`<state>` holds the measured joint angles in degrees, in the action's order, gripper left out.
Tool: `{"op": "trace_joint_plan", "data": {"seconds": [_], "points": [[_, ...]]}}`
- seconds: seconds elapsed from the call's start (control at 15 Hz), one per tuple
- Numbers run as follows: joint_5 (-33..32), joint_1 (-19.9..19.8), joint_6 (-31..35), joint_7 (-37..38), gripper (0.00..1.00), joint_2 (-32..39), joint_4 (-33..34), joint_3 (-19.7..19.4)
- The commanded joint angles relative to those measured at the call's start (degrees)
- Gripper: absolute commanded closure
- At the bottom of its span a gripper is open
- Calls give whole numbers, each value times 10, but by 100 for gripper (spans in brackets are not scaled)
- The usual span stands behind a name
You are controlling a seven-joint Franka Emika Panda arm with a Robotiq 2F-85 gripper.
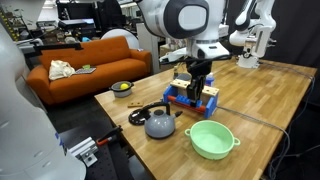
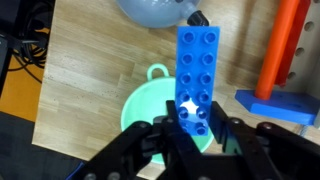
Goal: Remove the blue building block from the green pot and put it on the table
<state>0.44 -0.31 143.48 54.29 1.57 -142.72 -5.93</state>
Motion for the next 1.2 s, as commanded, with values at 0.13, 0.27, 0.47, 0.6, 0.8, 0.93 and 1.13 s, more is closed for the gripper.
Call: {"op": "trace_joint_plan", "data": {"seconds": [0.13,0.27,0.47,0.6,0.8,0.93,1.13], "points": [[-1,-10,27,-30,90,-49,-44,16],[-2,-5,28,-31,90,-61,-43,29],[0,2,27,-31,90,-71,-39,53],[-5,6,29,-31,90,-72,-35,66],[1,14,33,-44,90,-61,-26,81],[8,23,31,-57,90,-50,-20,91],[5,37,34,-68,90,-33,-16,106]]}}
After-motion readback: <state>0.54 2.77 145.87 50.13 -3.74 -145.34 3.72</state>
